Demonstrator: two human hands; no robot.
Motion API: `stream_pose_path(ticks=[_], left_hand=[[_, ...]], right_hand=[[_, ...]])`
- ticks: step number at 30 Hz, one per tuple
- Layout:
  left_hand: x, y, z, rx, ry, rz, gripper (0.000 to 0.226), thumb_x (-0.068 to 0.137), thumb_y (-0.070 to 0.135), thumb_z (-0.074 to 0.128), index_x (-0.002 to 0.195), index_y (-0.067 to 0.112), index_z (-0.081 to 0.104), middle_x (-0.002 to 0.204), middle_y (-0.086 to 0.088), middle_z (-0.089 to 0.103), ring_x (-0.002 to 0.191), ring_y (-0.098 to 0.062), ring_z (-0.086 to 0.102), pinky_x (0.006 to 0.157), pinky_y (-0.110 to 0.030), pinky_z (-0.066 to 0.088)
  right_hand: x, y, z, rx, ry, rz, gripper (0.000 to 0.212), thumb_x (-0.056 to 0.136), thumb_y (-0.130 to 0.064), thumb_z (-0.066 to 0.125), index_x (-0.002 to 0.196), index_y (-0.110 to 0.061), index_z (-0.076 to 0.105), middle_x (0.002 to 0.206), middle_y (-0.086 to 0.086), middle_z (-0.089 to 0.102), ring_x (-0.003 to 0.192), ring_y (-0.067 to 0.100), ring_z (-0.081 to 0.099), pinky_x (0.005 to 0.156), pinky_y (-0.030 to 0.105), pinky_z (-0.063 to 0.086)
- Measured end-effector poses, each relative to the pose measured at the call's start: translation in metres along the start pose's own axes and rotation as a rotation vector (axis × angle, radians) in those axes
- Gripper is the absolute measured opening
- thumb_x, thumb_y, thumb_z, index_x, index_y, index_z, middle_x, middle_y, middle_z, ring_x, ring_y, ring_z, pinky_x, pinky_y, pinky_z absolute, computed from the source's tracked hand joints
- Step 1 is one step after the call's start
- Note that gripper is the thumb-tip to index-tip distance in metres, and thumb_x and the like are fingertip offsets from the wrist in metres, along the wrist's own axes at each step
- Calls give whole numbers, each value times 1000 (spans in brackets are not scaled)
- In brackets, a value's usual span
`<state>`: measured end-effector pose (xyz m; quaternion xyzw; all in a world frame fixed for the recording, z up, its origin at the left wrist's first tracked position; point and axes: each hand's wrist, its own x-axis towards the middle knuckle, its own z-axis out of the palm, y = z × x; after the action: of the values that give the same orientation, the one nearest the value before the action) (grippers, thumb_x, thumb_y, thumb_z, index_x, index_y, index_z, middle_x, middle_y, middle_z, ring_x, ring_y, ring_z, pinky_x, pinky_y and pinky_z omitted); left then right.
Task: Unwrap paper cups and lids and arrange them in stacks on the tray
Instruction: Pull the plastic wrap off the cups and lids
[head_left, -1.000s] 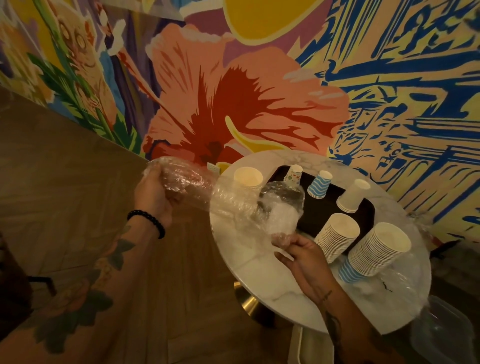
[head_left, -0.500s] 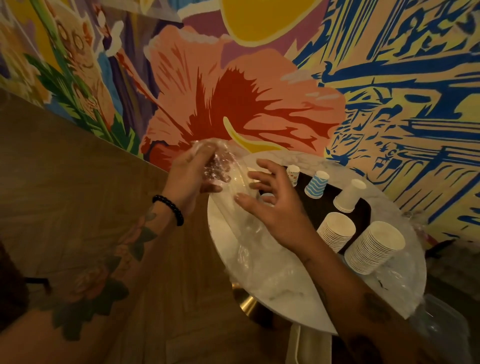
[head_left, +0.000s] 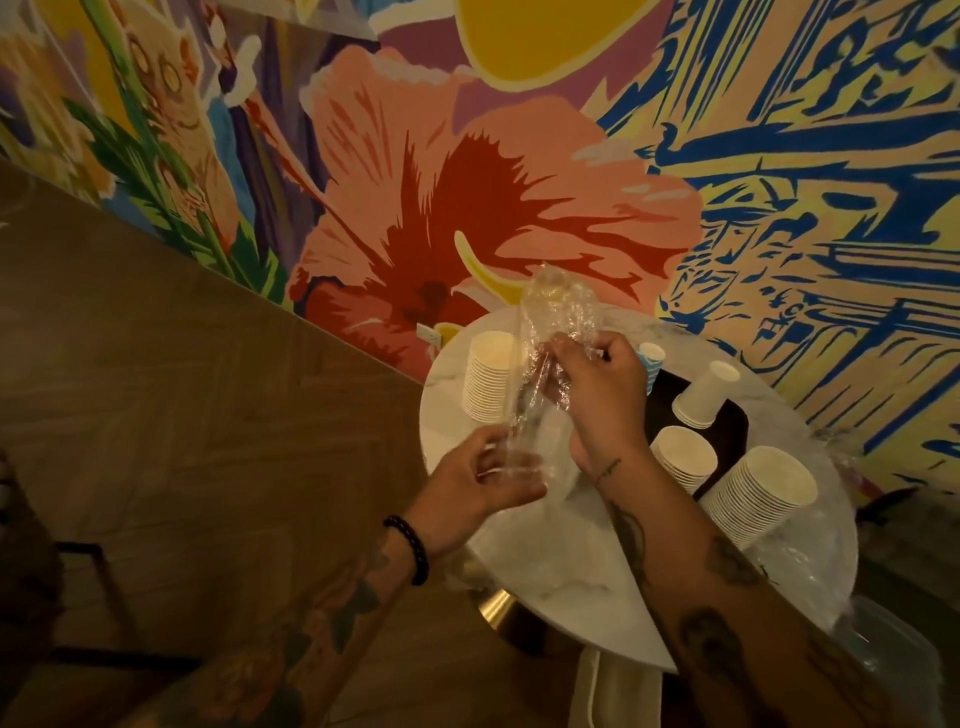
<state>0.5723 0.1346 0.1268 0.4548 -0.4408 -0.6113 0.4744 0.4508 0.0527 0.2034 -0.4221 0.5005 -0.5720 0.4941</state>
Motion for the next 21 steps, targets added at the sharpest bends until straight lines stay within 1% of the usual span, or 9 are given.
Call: stream_pose_path(ticks=[2, 3, 5, 8, 9, 12, 15, 19, 21], left_hand=[[-1, -6, 12, -4, -14, -19, 43, 81, 14, 75, 121, 11, 61, 113, -11, 73, 108, -26, 70, 96, -38, 56], [-1, -5, 16, -25, -46, -44, 36, 83, 16, 71, 117, 7, 63, 112, -13, 74, 106, -28, 70, 94, -37, 57], [0, -4, 16, -79, -138, -116, 37, 86, 23, 64, 115, 2, 64, 112, -17, 73, 105, -32, 71, 91, -38, 58], [7, -2, 12, -53, -272, -196, 39, 94, 29, 53, 123, 3, 60, 118, -18, 70, 112, -34, 67, 98, -47, 53], [11, 1, 13, -21, -300, -204, 41, 96, 32, 50, 125, 5, 60, 121, -15, 70, 114, -32, 66, 101, -47, 52], [25, 13, 29, 54, -344, -171, 44, 99, 42, 47, 129, 12, 60, 126, -6, 68, 118, -24, 64, 104, -44, 50], [39, 28, 56, 55, -367, -168, 41, 103, 32, 43, 127, 4, 60, 118, -16, 71, 108, -32, 69, 95, -45, 55], [51, 35, 93, 68, -418, -206, 39, 104, 27, 44, 120, -2, 64, 110, -22, 72, 100, -36, 71, 87, -46, 59], [54, 33, 117, 61, -452, -237, 39, 102, 29, 46, 116, -2, 66, 109, -21, 72, 101, -35, 71, 87, -47, 59]], right_hand=[[7, -4, -7, 2, 44, -3, 16, 88, -15, 76, 89, -17, 60, 79, 2, 72, 67, 13, 66, 66, 37, 57], [10, -7, -12, 17, 59, 1, 16, 88, -15, 76, 91, -16, 60, 77, 1, 72, 69, 16, 66, 68, 40, 57], [17, -17, -24, 89, 79, 20, 16, 89, -14, 75, 92, -15, 60, 72, 0, 72, 68, 20, 66, 66, 40, 55], [28, -36, -46, 180, 118, 27, 18, 93, -12, 71, 90, -14, 54, 67, -2, 72, 63, 15, 69, 55, 29, 55], [31, -43, -54, 195, 123, 24, 17, 93, -11, 70, 91, -13, 53, 67, -2, 73, 65, 14, 71, 56, 30, 58], [38, -59, -84, 221, 115, 26, 12, 94, -12, 69, 97, -8, 58, 91, 10, 77, 86, 28, 74, 79, 47, 62], [44, -76, -120, 273, 110, 21, 13, 94, -8, 67, 104, -11, 60, 108, 19, 74, 92, 35, 74, 80, 50, 61], [58, -107, -184, 212, 192, -9, 20, 95, -9, 66, 114, -8, 64, 92, 11, 74, 82, 29, 74, 73, 43, 62], [67, -117, -221, 144, 231, 2, 17, 94, -13, 68, 110, -6, 68, 85, 7, 75, 77, 25, 75, 69, 39, 62]])
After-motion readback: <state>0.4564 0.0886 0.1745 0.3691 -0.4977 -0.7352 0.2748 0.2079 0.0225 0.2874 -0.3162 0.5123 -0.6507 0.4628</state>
